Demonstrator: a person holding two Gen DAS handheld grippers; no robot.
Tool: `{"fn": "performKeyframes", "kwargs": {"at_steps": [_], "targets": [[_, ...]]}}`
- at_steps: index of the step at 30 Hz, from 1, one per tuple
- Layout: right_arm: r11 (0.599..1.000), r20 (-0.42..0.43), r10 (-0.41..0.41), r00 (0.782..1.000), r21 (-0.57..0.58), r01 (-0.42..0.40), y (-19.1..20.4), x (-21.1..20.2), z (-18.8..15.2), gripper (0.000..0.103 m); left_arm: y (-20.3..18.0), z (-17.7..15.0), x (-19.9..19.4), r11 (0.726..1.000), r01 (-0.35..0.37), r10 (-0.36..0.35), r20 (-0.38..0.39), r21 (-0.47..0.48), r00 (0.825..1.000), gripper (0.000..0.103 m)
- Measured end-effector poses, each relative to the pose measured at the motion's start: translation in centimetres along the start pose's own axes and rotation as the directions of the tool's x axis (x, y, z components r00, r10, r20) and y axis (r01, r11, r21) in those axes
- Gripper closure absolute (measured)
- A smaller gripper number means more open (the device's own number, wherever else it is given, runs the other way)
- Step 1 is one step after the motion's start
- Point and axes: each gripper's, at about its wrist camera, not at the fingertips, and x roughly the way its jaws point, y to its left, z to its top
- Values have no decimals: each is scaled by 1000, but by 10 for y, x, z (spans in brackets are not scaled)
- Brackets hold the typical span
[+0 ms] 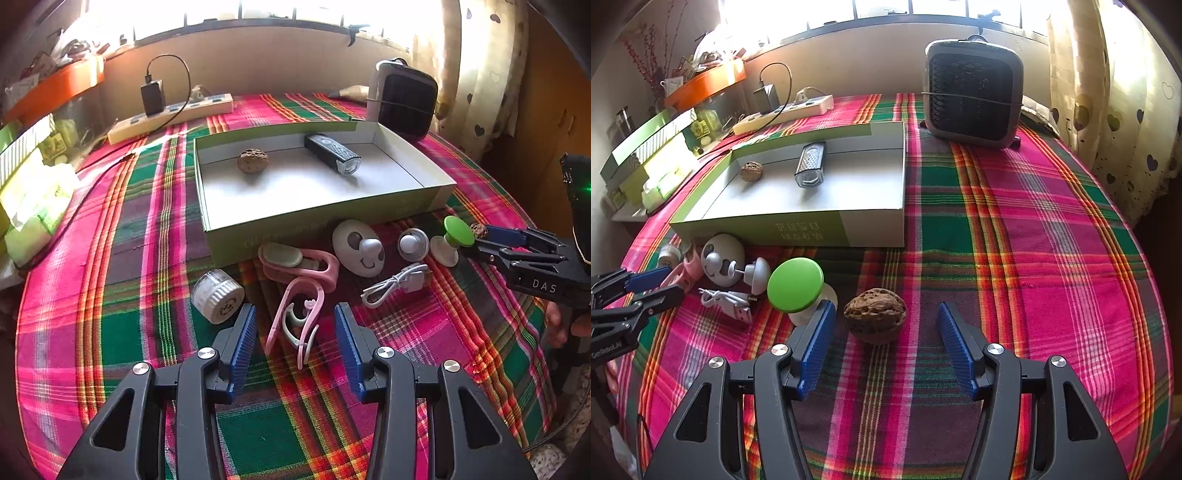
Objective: Organize objects
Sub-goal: 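Close the right tool on the second walnut while the left tool grasps the pink clip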
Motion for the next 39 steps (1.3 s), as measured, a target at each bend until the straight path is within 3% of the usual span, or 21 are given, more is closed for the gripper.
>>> {"fn": "performKeyframes", "kwargs": {"at_steps": [5,11,18,22,39], "targets": [[1000,1,5,1000,-3,-5,0,1,1,45,0,2,4,1000,-9,9,-6,-5,1000,62],[1000,5,0,1000,-4,0,-2,1,2,61,0,3,6,1000,-23,23,-2,-10,1000,63],[1000,6,3,1000,-11,-3,0,1,1,68,4,4,6,999,-43,43,3,-28,999,76],[1000,7,4,1000,-7,-4,-1,0,1,68,6,4,6,998,-51,52,6,-36,999,82],[1000,6,3,1000,-8,-3,-1,0,2,69,7,3,6,998,-54,55,8,-33,998,82]]}}
